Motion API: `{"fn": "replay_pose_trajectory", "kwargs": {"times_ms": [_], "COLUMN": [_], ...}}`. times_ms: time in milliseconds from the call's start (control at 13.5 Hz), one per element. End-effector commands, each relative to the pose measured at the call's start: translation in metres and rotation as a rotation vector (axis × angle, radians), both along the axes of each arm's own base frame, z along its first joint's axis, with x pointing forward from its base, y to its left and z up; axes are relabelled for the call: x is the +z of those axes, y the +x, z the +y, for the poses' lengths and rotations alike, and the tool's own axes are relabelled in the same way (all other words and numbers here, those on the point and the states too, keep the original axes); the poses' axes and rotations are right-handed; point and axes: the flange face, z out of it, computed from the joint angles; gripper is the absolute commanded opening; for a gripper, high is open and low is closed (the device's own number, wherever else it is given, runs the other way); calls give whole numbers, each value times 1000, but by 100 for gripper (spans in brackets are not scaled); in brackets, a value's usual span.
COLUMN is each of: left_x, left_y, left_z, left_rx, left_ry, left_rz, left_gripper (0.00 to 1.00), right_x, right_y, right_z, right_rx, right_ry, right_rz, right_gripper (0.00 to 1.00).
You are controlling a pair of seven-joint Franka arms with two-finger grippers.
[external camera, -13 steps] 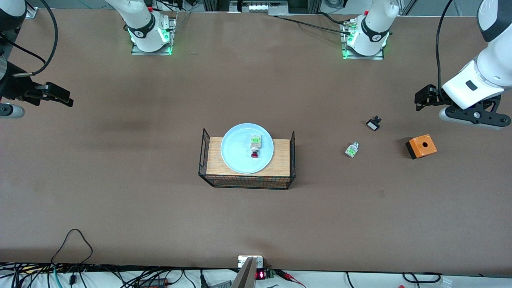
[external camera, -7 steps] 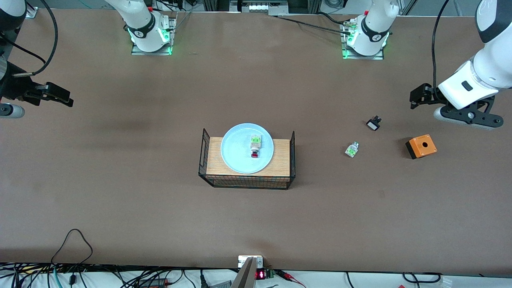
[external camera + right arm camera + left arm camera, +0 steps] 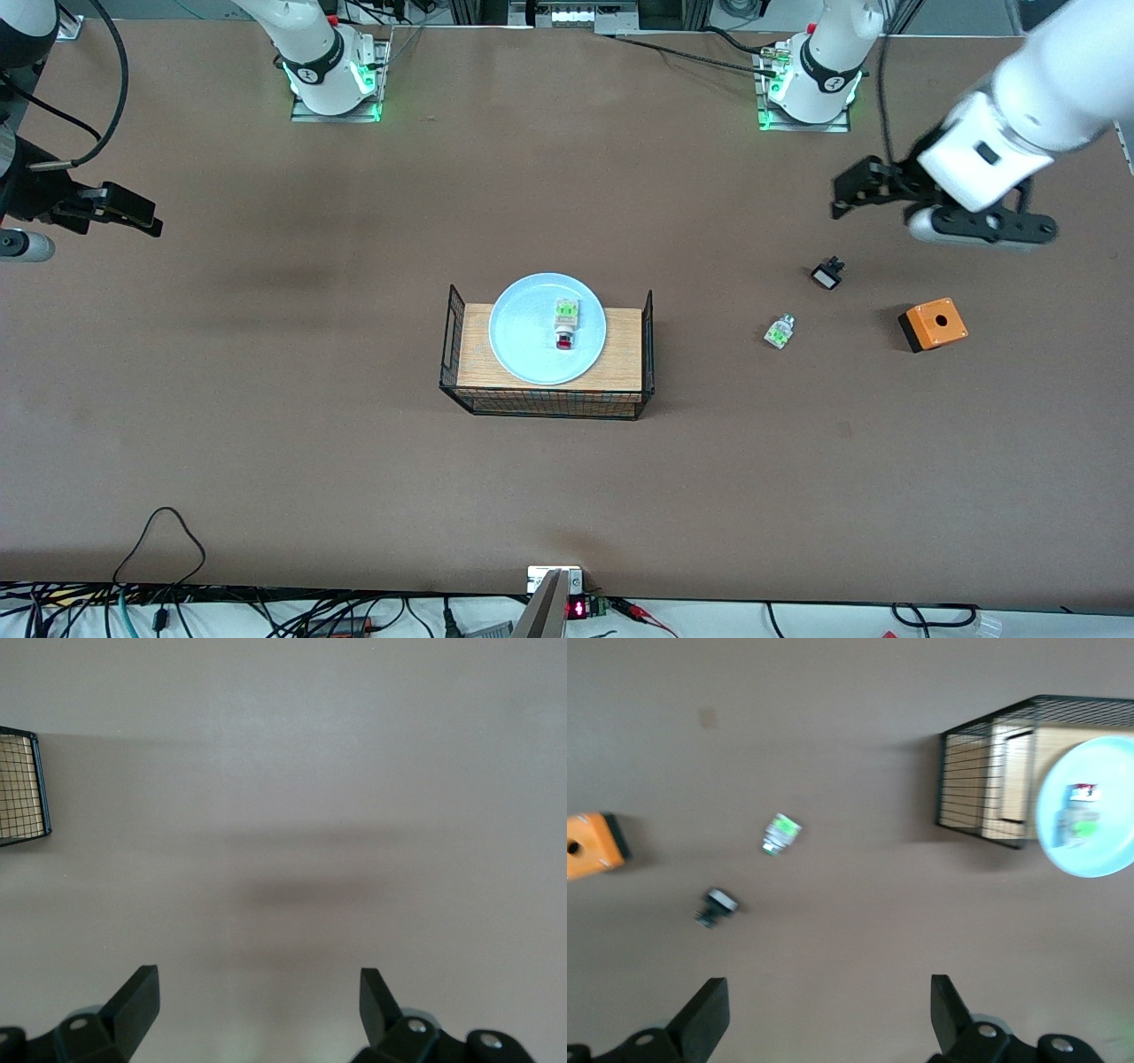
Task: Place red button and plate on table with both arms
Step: 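Move the left gripper over the plate toward the red button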
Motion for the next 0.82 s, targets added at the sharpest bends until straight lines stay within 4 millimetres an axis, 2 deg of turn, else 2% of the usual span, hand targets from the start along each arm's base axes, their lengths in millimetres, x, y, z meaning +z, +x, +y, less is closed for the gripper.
{"fn": "replay_pose_trajectory", "kwargs": {"times_ms": [0, 149, 297, 371, 594, 743], "left_x": [-6, -20, -40, -55, -108, -137], "left_y": [6, 16, 14, 13, 9, 14], "left_z": [-68, -101, -146, -171, -232, -254], "left_rx": [103, 130, 105, 124, 165, 148], "left_ry": [-38, -82, -110, -110, -43, -53], "left_rz": [20, -3, -19, -35, -89, -133], "left_gripper": [100, 100, 100, 100, 100, 100], "right_x": [5, 6, 6, 6, 6, 6], "right_y": [-3, -4, -4, -4, -4, -4], "right_z": [-1, -1, -1, -1, -3, -5], "right_rx": [10, 10, 10, 10, 8, 5], "right_ry": [1, 1, 1, 1, 1, 1], "right_rz": [3, 1, 1, 3, 3, 3], "right_gripper": [100, 100, 100, 100, 100, 100]}}
